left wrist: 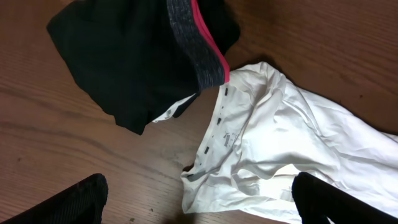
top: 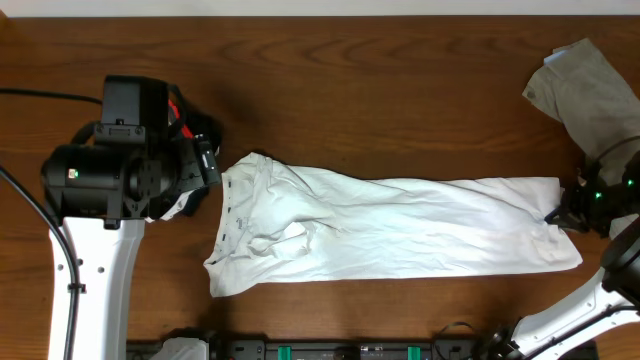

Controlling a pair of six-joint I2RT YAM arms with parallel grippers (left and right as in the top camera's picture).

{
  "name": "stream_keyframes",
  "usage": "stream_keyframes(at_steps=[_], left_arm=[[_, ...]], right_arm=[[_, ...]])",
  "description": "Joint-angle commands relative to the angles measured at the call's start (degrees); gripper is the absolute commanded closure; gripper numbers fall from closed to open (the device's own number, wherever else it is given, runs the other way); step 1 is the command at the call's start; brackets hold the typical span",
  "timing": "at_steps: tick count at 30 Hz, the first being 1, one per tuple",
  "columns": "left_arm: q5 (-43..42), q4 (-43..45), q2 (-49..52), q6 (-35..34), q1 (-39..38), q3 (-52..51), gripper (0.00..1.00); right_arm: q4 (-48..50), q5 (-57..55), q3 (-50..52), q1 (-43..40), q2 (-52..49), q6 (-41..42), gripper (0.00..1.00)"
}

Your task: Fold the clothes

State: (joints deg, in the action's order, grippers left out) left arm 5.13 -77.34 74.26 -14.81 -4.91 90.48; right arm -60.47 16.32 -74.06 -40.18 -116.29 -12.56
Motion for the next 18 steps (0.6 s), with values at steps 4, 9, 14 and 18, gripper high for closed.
stream_keyframes(at_steps=[4,9,14,18], left_arm=[[0.7,-0.1,0.0,0.2,0.3,0.3,0.04],[0.7,-0.3,0.0,0.2,0.3,0.3,0.04],[0.7,-0.4,0.0,0.1,0.3,0.3,0.04],[0.7,-0.4,0.0,0.1,0.3,0.3,0.04]], right_arm=[[-1.3,-1.9,-7.9,-0.3,3.8,3.6,0.99],[-3.0,-8.0,-13.7,-0.2,8.5,7.5,0.99],[-4.0,-7.7,-15.3,0.9,12.2,8.9,0.99],[-5.9,-5.7,-15.3,4.5,13.7,8.9,0.99]])
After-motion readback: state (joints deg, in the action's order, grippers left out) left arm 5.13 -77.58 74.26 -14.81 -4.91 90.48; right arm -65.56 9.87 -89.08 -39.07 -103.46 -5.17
